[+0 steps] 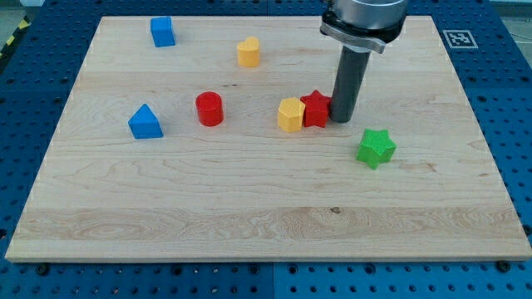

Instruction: Move the red circle to the top left of the yellow hexagon

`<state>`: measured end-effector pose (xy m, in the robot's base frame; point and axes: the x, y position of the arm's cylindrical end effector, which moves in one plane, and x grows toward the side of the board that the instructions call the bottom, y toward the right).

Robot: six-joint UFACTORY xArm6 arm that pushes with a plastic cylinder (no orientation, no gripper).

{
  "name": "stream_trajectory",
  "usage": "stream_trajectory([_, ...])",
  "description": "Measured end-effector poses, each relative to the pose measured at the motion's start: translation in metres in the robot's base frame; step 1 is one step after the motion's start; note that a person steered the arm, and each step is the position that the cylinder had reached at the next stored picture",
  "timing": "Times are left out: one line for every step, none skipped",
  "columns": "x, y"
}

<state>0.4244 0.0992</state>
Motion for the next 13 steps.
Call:
stream_trajectory([-0.042,0.016])
stream_trajectory([-0.064,-0.022])
stream_trajectory([-0.064,-0.105])
stream_trajectory([-0.064,-0.205])
stream_trajectory([-0.042,-0.266])
stream_trajectory([-0.007,-0.257])
stream_trajectory([-0.001,-0.193])
stream_trajectory([-0.015,-0.128])
stream_trajectory([-0.02,-0.112])
stream_trajectory([-0.017,-0.154])
stream_trajectory([-0.047,-0.174])
stream_trajectory([-0.091,-0.152])
stream_trajectory([-0.105,-0.087])
